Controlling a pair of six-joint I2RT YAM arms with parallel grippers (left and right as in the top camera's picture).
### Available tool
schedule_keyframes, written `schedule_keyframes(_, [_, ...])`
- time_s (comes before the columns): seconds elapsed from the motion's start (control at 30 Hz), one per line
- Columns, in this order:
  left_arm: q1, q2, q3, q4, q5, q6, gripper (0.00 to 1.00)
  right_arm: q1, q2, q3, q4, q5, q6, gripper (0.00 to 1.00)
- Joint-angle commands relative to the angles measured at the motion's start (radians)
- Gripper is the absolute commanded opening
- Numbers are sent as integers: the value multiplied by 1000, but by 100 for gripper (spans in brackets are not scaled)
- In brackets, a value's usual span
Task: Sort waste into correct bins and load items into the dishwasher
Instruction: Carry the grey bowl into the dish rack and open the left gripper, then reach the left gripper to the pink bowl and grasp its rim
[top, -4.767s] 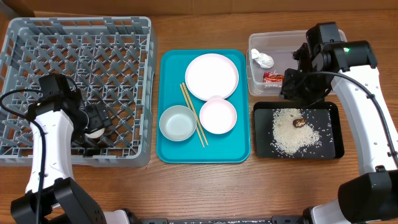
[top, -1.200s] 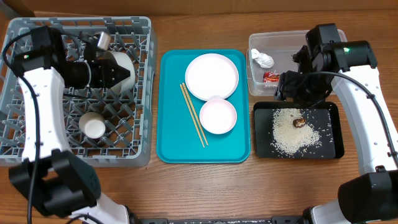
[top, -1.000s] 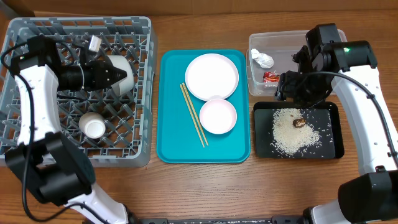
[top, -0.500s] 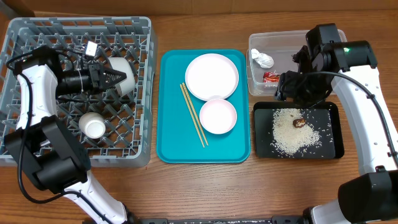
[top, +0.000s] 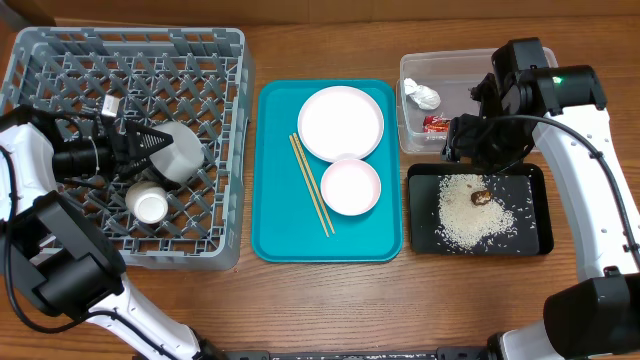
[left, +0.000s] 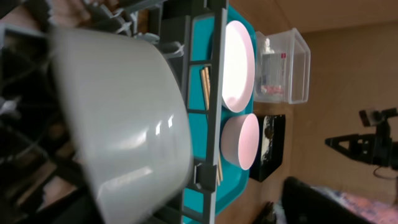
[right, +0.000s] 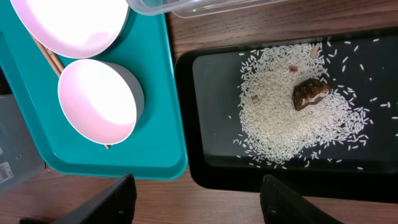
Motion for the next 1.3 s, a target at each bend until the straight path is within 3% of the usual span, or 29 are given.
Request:
schedule_keyframes(0.0, [6, 5, 8, -14, -9, -2, 100, -8, -29, 28, -1, 0, -1, 66])
schedule_keyframes(0.37, [7, -162, 27, -11, -8, -12, 100, -8, -29, 28, -20, 1, -2, 66])
schedule_keyframes(0.57, [-30, -319, 27, 80, -285, -217, 100, -8, -29, 28, -54, 30, -1, 64])
schedule_keyframes(0.7, [-89, -412, 27, 114, -325, -274, 100, -16, -29, 29, -77, 82, 21, 62])
schedule_keyframes(1.0, [-402, -500, 27, 128, -402, -288, 100, -137, -30, 29, -76, 145, 110, 63])
schedule_keyframes(1.17, [-681, -481, 26, 169, -552, -340, 100, -217, -30, 29, -76, 102, 109, 83])
schedule_keyframes(1.27, [-821, -455, 26, 210, -630, -340, 100, -241, -30, 29, -76, 89, 105, 88])
